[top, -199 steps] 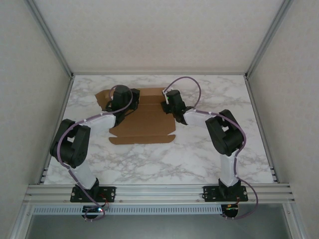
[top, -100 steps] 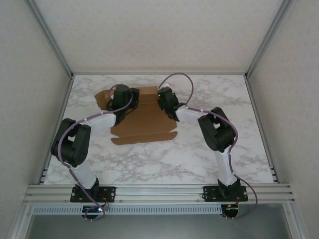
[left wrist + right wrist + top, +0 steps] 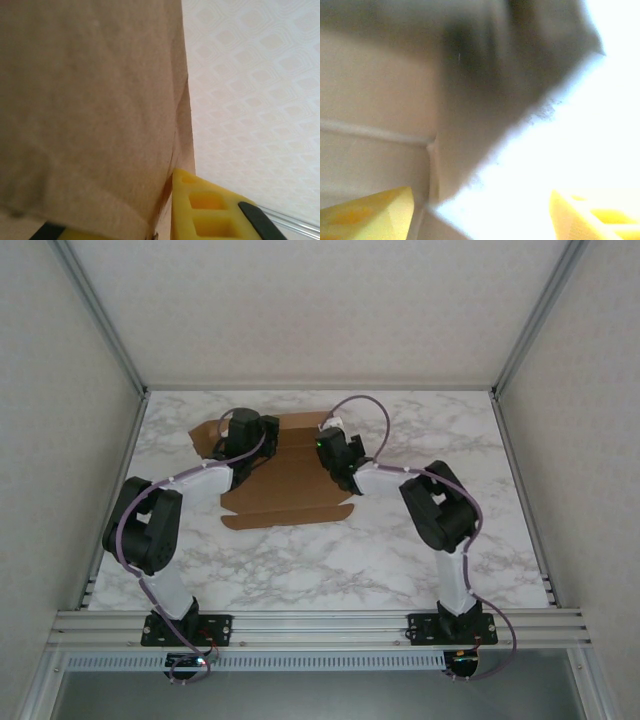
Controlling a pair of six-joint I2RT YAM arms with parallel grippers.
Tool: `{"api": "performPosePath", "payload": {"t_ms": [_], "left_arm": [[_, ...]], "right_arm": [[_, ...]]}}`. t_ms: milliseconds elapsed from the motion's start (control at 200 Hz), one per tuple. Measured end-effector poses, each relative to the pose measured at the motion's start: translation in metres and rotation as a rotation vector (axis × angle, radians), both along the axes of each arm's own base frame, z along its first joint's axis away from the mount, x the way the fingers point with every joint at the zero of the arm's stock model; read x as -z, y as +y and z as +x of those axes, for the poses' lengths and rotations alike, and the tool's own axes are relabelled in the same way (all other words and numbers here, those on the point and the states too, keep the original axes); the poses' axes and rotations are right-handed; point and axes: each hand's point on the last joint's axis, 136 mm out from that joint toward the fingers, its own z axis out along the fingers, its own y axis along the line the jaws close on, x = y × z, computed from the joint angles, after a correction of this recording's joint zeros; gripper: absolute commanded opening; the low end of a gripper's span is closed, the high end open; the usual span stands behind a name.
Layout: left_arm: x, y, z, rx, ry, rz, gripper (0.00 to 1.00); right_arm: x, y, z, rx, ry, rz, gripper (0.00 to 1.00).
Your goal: Fold the paper box
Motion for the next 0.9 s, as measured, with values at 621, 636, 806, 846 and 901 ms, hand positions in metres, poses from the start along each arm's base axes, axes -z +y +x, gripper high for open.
{"api": "performPosePath", "payload": {"t_ms": [621, 636, 806, 846, 901], "left_arm": [[-0.001, -0.068, -0.002, 0.095, 0.009, -0.077, 0.22], [-0.001, -0.069, -0.002, 0.096, 0.01, -0.079, 0.22], [-0.003, -0.079, 0.0, 0.096, 0.027, -0.089, 0.22], [-0.003, -0.081, 0.002, 0.098, 0.03, -0.09, 0.22], [-0.003, -0.086, 0.003, 0.103, 0.035, -0.087, 0.22]], "right_arm": [[-0.111, -0.056, -0.021, -0.041, -0.016, 0.545, 0.66], [-0.111, -0.058, -0.022, -0.04, -0.018, 0.535, 0.65], [-0.097, -0.072, -0.032, -0.085, -0.044, 0.407, 0.64], [-0.089, -0.075, -0.036, -0.094, -0.035, 0.379, 0.63], [-0.081, -0.077, -0.038, -0.104, -0.012, 0.368, 0.62]]}}
